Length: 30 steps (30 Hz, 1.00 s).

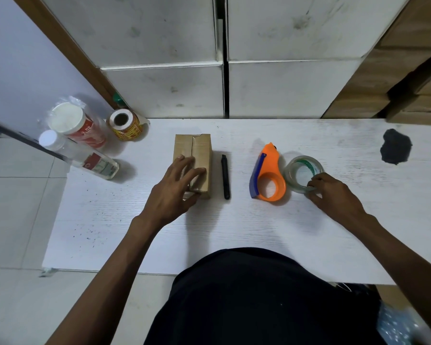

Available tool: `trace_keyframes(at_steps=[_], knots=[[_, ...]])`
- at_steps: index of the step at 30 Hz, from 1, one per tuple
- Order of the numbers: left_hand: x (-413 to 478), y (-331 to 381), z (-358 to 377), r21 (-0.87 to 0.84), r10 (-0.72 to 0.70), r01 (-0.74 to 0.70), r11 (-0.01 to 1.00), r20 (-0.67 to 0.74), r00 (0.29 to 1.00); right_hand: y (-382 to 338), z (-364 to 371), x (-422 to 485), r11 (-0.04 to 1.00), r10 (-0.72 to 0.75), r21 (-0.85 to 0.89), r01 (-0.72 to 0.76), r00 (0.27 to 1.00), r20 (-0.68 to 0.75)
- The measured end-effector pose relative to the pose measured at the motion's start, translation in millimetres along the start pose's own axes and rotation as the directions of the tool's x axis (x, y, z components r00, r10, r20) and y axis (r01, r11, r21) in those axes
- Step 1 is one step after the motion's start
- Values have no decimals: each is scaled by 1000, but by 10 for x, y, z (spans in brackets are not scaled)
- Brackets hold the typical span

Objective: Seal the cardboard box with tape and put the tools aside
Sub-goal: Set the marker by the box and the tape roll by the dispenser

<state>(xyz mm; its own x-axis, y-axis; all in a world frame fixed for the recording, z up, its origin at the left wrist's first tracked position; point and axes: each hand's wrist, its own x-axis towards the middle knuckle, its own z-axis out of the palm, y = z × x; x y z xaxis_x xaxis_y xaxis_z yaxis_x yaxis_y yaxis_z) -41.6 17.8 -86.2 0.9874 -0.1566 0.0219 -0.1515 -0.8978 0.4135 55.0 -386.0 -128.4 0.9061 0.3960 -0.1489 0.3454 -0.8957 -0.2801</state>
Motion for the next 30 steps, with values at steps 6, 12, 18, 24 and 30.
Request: trace_keyframes(at_steps=[6,12,18,24,30], knots=[[-72,-69,5,24,-11,11,1000,-26,1000,2,11,-97,998,63,9,-62,993,-96],[-138,-121,-18,17,-24,24,1000,-19,1000,-50,-39,-142,991,130,23,-128,989,-75],[-115,-86,-46,3,10,-10,1000,-2,1000,-72,-53,-152,990,138,38,-135,988,-76],[-139,-87,-45,-19,10,-10,1000,-18,1000,-73,-20,-147,987,158,34,-156,984,-86],[-124,-75,-99,-32,3,-3,999,-24,1000,-72,-6,-151,987,156,42,-153,984,-86]])
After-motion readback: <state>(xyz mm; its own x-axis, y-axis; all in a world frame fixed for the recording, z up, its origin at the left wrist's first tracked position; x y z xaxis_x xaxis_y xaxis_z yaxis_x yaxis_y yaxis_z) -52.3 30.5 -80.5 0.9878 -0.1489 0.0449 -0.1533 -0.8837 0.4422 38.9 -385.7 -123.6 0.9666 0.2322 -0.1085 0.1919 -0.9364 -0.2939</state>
